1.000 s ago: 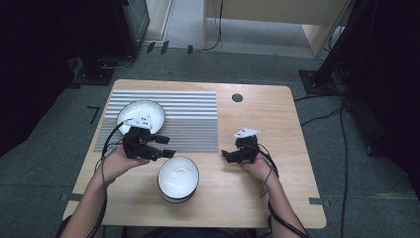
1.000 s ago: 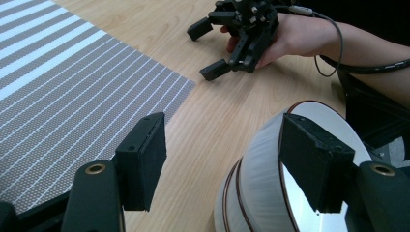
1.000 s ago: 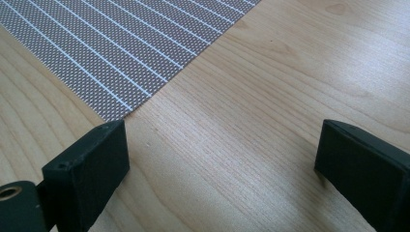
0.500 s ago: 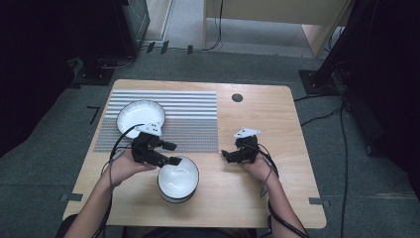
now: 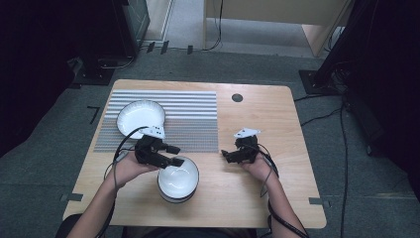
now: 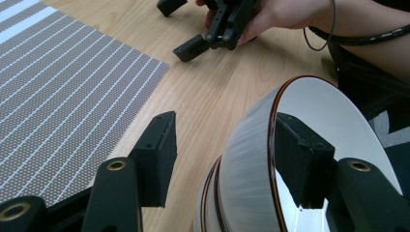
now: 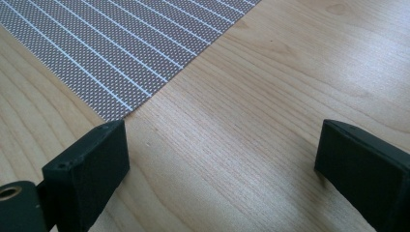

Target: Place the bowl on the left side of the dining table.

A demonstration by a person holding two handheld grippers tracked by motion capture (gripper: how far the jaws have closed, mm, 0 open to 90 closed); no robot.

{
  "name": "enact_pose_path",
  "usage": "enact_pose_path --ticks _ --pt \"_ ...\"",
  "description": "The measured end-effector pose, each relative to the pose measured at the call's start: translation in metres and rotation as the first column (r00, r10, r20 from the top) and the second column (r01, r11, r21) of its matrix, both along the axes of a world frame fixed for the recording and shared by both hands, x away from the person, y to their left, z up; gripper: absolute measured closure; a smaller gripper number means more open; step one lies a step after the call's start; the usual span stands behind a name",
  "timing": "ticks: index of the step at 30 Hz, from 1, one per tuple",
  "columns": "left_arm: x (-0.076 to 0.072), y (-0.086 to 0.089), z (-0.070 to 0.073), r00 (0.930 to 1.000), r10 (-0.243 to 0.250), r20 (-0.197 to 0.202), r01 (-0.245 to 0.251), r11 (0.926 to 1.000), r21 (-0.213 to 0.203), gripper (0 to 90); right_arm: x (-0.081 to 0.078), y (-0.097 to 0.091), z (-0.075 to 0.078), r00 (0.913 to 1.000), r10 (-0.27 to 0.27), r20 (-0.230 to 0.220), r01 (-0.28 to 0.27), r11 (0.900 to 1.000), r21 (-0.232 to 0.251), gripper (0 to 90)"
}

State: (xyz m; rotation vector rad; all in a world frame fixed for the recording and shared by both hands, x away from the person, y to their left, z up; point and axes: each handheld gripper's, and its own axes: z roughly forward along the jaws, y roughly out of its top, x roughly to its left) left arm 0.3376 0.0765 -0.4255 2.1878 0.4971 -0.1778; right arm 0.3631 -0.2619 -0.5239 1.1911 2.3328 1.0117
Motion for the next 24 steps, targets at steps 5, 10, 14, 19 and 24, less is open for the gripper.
enact_pose_path --ticks 5,10,14,19,24 --pt "-0.0024 -0.0044 -0.0023 0.9998 -0.020 -0.002 0.020 0.9998 0.004 49.3 0.0000 0.0000 0.0000 1.0000 0.000 0.000 0.000 1.0000 0.000 4.6" --pt "-0.0020 -0.0045 -0.0032 0.9994 -0.026 -0.025 0.026 0.9996 0.008 57.5 0.0000 -0.0001 0.0000 1.0000 0.001 0.001 -0.001 1.0000 -0.002 4.6" --pt "-0.0028 -0.0047 -0.0031 0.9993 -0.031 -0.021 0.031 0.9995 0.010 61.7 0.0000 -0.0001 0.0000 1.0000 0.001 0.000 -0.001 1.0000 -0.002 4.6" --pt "-0.0028 -0.0050 -0.0039 0.9991 -0.025 -0.033 0.026 0.9995 0.017 67.2 0.0000 -0.0001 0.0000 1.0000 0.001 0.001 -0.001 1.0000 -0.002 4.6" --pt "-0.0013 -0.0051 -0.0062 0.9981 -0.013 -0.060 0.015 0.9995 0.027 74.3 0.0000 -0.0001 0.0000 1.0000 0.001 0.000 -0.001 1.0000 -0.002 4.6"
